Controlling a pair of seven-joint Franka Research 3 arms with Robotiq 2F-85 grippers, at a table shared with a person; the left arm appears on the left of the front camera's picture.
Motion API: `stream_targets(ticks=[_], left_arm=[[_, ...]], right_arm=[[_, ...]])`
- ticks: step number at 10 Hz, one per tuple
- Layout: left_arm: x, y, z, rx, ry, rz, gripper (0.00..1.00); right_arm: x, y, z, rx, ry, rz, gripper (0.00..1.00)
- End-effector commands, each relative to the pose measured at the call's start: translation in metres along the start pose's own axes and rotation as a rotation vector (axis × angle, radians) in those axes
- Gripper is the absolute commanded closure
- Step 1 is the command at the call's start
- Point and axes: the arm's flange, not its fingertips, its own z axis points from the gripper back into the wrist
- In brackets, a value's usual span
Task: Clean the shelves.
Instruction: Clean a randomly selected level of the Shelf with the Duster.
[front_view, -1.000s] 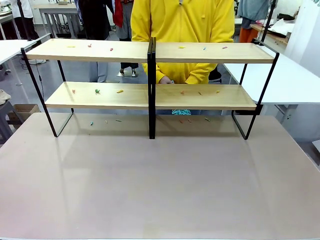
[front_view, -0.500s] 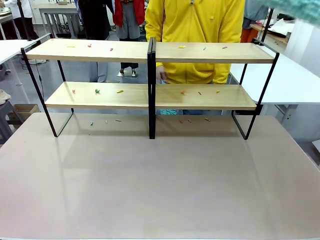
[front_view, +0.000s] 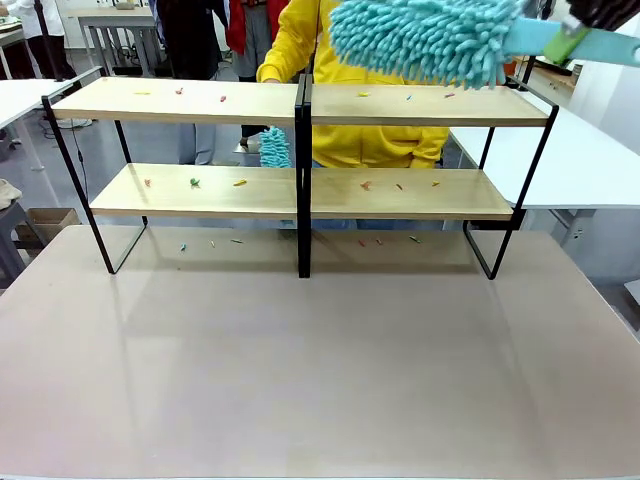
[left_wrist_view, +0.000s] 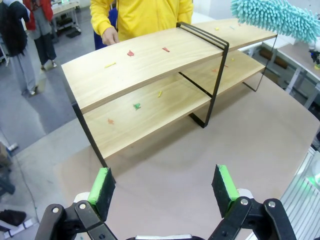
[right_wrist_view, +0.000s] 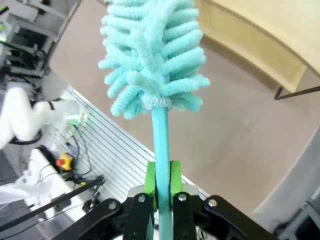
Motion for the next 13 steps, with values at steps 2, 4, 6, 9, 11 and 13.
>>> stream_targets(ticks=[2, 4, 6, 9, 11, 13], left_arm=[[0.001, 0.000, -0.001, -0.001, -0.010, -0.001, 0.00], [0.001, 0.000, -0.001, -0.001, -0.010, -0.001, 0.00], [0.001, 0.000, -0.001, -0.001, -0.010, -0.001, 0.00], [0.001, 0.000, -0.001, -0.001, -0.010, -0.001, 0.00], [0.001, 0.000, -0.001, -0.001, -0.010, -0.001, 0.00], [0.001, 0.000, -0.001, -0.001, -0.010, -0.001, 0.00]], right_arm=[[-0.003, 0.007, 0.004, -0.124, -0.065, -0.205, 0.88], [0.047, 0.006, -0.016, -0.126, -0.114, -0.273, 0.88], [0.079, 0.005, -0.041, -0.113, -0.089, -0.300, 0.88], [0.103, 0.000, -0.069, -0.099, -0.074, -0.354, 0.88], [0.109, 0.003, -0.087, -0.098, -0.016, -0.345, 0.88], [0.113, 0.005, -0.099, -0.108, 0.023, -0.330, 0.88]])
